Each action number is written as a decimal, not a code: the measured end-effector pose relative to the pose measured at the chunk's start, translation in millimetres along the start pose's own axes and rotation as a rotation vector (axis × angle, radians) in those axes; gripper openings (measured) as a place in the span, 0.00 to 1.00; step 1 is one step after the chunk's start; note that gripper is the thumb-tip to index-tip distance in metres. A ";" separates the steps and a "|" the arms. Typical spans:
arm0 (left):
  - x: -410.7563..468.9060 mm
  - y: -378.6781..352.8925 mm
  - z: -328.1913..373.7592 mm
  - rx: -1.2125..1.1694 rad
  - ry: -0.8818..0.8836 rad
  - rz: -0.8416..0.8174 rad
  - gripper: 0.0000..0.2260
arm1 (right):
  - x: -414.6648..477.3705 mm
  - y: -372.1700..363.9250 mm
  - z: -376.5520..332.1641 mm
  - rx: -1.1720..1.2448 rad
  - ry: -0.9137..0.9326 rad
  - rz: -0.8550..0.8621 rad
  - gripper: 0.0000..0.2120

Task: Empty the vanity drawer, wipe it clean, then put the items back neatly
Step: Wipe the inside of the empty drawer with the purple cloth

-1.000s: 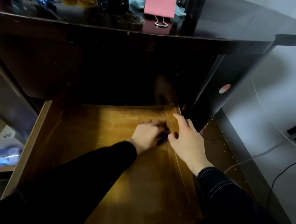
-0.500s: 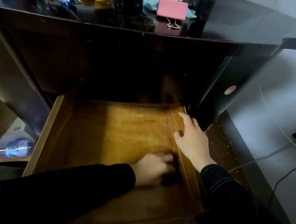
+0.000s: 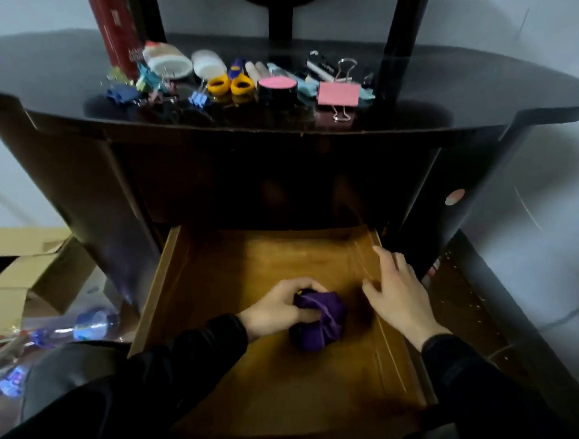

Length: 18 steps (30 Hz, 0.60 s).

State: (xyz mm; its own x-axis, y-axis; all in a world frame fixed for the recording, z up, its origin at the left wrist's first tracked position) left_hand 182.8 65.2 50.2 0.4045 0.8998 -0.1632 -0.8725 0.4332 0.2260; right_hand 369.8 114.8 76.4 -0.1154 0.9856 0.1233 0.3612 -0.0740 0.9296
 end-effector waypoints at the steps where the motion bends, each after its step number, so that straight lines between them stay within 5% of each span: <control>1: -8.7 13.5 5.0 -0.071 -0.019 0.044 0.12 | -4.6 3.6 -0.8 0.029 0.000 -0.009 0.32; 5: -41.1 44.5 22.5 -0.201 -0.087 0.137 0.14 | -23.0 28.2 -15.9 0.390 0.024 0.035 0.22; 7: -50.2 50.1 30.4 -0.243 -0.119 0.168 0.15 | -32.2 21.9 -41.0 0.678 0.020 -0.114 0.17; 12: -59.1 53.3 37.7 -0.329 -0.138 0.212 0.18 | -52.4 -12.1 -114.7 1.089 0.063 -0.555 0.28; 18: -83.3 75.0 43.6 0.161 -0.202 0.318 0.10 | -57.4 -58.5 -152.8 1.265 -0.037 -0.761 0.24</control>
State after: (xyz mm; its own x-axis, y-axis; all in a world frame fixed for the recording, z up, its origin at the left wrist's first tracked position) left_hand 95.6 24.9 122.6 0.1810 0.9752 0.1271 -0.9152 0.1197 0.3848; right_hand 214.0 39.4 68.0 -0.6271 0.7303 -0.2711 0.7770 0.6110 -0.1513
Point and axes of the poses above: each hand's wrist, its own x-axis towards the middle knuckle, its own y-axis out of the back of the hand, z = x × y, the point moved 10 cm from there along x, towards the middle knuckle
